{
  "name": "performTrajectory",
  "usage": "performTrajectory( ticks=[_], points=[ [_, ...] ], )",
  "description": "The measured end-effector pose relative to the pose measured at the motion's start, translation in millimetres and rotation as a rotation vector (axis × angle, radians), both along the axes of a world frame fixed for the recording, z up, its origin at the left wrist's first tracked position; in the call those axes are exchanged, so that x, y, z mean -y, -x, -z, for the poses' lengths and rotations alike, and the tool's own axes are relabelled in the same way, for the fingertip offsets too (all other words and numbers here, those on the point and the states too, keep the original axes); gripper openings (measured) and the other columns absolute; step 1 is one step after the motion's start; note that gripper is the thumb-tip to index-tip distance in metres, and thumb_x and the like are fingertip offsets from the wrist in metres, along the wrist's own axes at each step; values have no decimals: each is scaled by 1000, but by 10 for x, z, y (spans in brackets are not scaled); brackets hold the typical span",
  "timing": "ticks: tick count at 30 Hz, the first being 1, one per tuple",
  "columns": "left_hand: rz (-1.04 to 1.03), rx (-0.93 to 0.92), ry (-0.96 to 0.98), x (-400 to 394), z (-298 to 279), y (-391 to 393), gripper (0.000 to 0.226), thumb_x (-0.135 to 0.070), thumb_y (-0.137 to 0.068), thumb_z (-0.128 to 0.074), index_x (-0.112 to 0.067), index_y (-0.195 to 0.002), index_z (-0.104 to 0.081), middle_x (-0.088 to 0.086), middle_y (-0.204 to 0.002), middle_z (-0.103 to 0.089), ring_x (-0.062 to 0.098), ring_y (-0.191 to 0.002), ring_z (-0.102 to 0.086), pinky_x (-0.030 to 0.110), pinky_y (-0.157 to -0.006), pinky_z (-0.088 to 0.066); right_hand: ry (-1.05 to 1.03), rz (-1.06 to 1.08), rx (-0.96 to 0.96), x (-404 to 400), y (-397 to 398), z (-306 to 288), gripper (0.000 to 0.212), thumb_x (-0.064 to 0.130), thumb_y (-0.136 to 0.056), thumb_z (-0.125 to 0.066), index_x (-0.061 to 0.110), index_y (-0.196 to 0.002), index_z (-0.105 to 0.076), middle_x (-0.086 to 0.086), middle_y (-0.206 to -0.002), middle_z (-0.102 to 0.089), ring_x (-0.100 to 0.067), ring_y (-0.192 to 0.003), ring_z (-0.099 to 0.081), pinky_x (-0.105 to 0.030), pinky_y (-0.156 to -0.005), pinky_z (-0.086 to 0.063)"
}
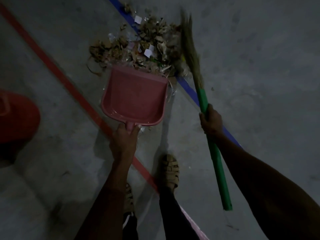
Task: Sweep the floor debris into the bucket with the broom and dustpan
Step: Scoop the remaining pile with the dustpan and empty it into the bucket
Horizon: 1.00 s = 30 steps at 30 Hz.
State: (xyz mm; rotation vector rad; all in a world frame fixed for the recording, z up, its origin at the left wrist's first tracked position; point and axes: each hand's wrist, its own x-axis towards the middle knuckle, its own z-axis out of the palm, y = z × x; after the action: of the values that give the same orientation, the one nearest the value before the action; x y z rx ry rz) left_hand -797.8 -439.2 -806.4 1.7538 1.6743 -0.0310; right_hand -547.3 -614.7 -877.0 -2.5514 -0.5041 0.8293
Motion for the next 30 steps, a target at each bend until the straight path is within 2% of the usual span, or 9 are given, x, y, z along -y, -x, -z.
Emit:
performTrajectory(
  ticks=[3,7,10,14,18,21,23,25,30],
  points=[
    [15,-28,-5,40,46,-22,48,-56,-84,-67,-9,-88,-60,9,-88,-67,26,-76,-59,34,-68,-44,-10,-26,75,3,-97,-37,38,22,-100,-57,3,-131,-46,-12,-97,-55,-32,-84,-60,-40,-67,-46],
    [17,-20,-5,23,190,95,53,-61,-82,-67,-11,-100,-63,12,-99,-70,33,-89,-65,43,-76,-54,5,52,58,-94,-163,-44,56,23,-100,-57,6,-148,-33,-18,-129,-58,-35,-108,-60,-37,-81,-45],
    [-14,-44,-11,61,293,268,52,-62,-81,-66,-12,-94,-63,10,-93,-70,32,-85,-66,42,-74,-55,56,86,21,-167,-139,-15,56,24,-101,-56,9,-149,-31,-16,-130,-58,-36,-105,-61,-33,-78,-41],
    [-64,-59,34,203,474,627,52,-62,-80,-66,-13,-98,-65,13,-93,-71,33,-86,-67,40,-73,-54,66,134,1,-357,188,69,50,23,-100,-56,13,-145,-35,-6,-119,-56,-18,-88,-56,-23,-64,-37],
    [-56,-79,91,401,505,1037,50,-62,-83,-65,-14,-98,-66,12,-90,-70,33,-85,-66,34,-68,-48,24,123,39,-598,729,81,51,24,-101,-55,14,-146,-33,-7,-129,-55,-22,-103,-61,-32,-75,-43],
    [-45,-107,156,514,496,1306,54,-68,-82,-61,-15,-93,-62,10,-89,-69,31,-84,-66,39,-73,-54,38,105,56,-681,979,112,51,26,-101,-52,22,-146,-29,-7,-130,-56,-28,-95,-65,-42,-74,-52],
    [-10,-136,165,558,502,1438,55,-69,-84,-57,-15,-95,-61,10,-94,-69,32,-87,-66,41,-76,-55,60,60,106,-721,1025,155,51,26,-101,-50,22,-147,-29,-8,-131,-56,-31,-94,-64,-41,-70,-47],
    [29,-175,159,614,539,1527,53,-64,-90,-53,-13,-99,-62,12,-101,-69,32,-93,-65,35,-76,-49,83,-14,144,-754,1030,191,51,26,-102,-50,20,-148,-29,-9,-134,-54,-32,-98,-63,-38,-69,-39],
    [31,-188,116,880,829,1729,52,-62,-94,-47,-11,-99,-58,12,-102,-67,32,-96,-64,32,-70,-38,46,-81,207,-722,1075,429,49,27,-101,-51,18,-146,-34,-9,-132,-54,-30,-104,-61,-36,-71,-38]
  ],
)
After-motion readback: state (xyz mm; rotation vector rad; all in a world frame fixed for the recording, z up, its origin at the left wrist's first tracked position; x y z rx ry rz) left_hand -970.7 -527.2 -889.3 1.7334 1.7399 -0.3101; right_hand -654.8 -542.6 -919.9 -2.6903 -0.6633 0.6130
